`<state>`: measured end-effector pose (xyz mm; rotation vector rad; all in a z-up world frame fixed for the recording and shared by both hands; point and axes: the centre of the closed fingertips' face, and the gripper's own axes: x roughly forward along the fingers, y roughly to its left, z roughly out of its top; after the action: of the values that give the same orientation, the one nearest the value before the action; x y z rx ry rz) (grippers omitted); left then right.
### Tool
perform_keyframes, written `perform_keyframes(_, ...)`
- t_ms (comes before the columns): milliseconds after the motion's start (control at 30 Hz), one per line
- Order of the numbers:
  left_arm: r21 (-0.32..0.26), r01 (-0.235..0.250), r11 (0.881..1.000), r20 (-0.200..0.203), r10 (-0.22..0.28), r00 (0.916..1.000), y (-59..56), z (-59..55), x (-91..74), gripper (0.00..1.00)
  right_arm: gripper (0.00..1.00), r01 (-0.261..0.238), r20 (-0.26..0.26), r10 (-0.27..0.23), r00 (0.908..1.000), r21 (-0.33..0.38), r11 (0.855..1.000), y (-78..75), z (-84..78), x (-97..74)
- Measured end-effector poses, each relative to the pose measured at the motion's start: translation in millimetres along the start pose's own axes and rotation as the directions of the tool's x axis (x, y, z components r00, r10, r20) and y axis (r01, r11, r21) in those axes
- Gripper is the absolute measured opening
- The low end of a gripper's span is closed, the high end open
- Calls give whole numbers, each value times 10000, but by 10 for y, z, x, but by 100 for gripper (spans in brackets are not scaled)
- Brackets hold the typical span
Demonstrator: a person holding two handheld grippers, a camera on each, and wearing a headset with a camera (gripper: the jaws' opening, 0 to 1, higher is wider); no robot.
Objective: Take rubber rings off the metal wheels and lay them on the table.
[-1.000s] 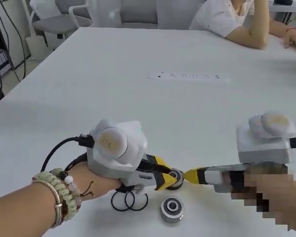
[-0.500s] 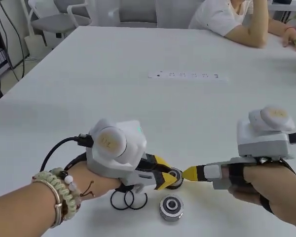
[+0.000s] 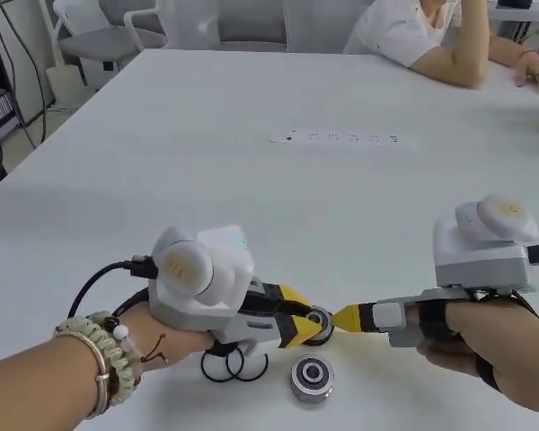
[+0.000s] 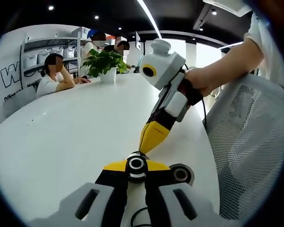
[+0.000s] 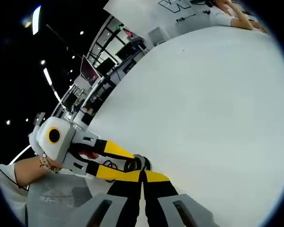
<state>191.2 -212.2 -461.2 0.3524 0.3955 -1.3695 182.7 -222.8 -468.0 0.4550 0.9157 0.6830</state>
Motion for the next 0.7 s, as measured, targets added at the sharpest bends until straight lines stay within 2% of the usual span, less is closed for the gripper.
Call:
perform_keyframes(267,-129,9,9999,125,-8,9999,6,2,1,8,0,94,-94,-93,9999,63,9999,0,13,1)
perform_keyframes(500,-175,-15,9998,76,17,10000,1,10,13,8,0,340,-594,-409,9974,-1119,9931,83,-29,12)
perform_keyframes(700,-225,-17,9997,84,19,10000,4,11,10,8,0,407,-691,-515,9963,-1498,9879,58,-25,23)
